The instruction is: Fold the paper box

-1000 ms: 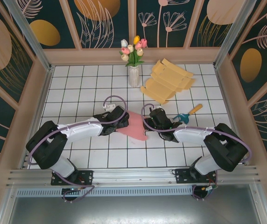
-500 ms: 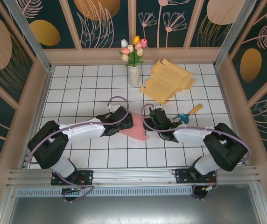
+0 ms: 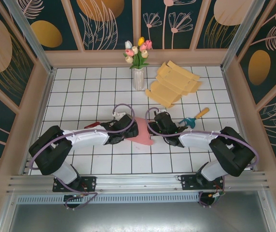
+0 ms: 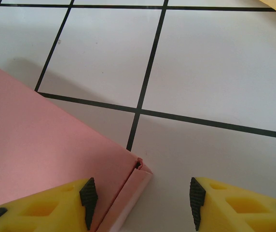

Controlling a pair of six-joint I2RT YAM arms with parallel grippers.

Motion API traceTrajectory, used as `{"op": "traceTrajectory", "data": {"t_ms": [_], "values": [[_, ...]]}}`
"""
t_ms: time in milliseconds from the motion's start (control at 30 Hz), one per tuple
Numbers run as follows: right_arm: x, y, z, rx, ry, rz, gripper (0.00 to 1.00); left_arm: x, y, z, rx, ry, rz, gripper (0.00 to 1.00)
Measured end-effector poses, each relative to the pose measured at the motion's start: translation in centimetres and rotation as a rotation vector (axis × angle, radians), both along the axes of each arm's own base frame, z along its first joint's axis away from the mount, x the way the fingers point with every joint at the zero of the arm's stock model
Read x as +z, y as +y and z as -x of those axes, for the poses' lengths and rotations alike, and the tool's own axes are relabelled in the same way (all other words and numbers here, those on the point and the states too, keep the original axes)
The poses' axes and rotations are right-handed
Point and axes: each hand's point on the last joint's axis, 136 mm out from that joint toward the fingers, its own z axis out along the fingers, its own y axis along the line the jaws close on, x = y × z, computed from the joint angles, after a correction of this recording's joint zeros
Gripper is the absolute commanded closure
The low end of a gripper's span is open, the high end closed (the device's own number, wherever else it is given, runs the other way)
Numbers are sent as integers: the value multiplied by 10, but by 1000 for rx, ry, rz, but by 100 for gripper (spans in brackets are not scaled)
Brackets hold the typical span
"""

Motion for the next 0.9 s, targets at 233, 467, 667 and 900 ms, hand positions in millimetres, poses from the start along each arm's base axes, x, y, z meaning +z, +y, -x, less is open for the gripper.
{"op": "traceTrajectory", "data": {"t_ms": [233,467,667,900], "values": [[0,0,0,0,0,0,43,-2,-4,1,13,5,40,16],[-1,0,-3,-5,-4,-3,43,-3,-6,4,57,33,83,19],[0,1,-4,-6,-7,-6,43,-5,-7,9,111,72,139,17],[0,1,-4,-6,-9,-8,43,-6,-8,13,152,108,179,18]]}}
